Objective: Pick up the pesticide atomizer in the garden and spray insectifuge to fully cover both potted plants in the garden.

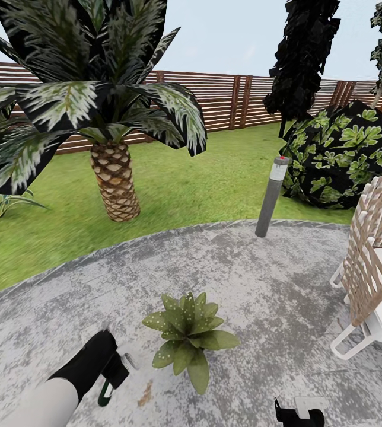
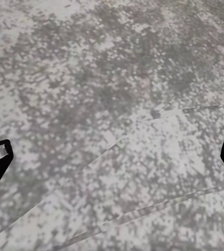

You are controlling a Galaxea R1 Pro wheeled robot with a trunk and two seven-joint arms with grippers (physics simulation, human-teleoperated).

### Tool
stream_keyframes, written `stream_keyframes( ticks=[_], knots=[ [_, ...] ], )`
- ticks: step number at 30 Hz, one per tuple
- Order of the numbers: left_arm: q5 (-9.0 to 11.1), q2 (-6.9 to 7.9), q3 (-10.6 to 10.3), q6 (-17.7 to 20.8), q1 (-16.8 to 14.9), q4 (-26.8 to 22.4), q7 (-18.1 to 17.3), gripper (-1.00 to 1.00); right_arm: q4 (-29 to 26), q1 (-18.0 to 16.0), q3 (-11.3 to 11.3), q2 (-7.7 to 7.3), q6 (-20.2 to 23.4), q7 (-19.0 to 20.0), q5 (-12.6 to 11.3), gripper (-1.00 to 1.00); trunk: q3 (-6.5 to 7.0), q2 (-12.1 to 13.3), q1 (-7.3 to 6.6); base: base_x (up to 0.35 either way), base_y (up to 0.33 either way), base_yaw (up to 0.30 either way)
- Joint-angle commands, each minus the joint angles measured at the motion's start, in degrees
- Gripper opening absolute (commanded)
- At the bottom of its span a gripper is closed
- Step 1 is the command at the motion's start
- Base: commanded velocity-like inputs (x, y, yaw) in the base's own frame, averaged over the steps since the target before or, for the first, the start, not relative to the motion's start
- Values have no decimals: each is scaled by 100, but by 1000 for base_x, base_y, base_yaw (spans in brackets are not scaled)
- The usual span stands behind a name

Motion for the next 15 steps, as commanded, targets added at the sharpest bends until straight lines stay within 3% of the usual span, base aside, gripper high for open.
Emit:
stream_keyframes(
  ticks=[1, 9, 15],
  knots=[
    [-46, 25, -27, -8, 8, -4, -54, -100, 9, -5, -23, 0, -19, -35, 60, 100, -5, -2, -1, 0, 0, 0],
    [-37, 56, 21, -22, 19, -6, -58, -100, 9, -5, -23, 0, -19, -35, 58, 100, -5, -2, -1, 0, 0, 4],
    [-17, 6, 22, -16, 18, -50, -55, -100, 4, -5, -23, 0, -19, -35, 56, 100, -5, -2, -1, 19, -117, 143]
  ],
)
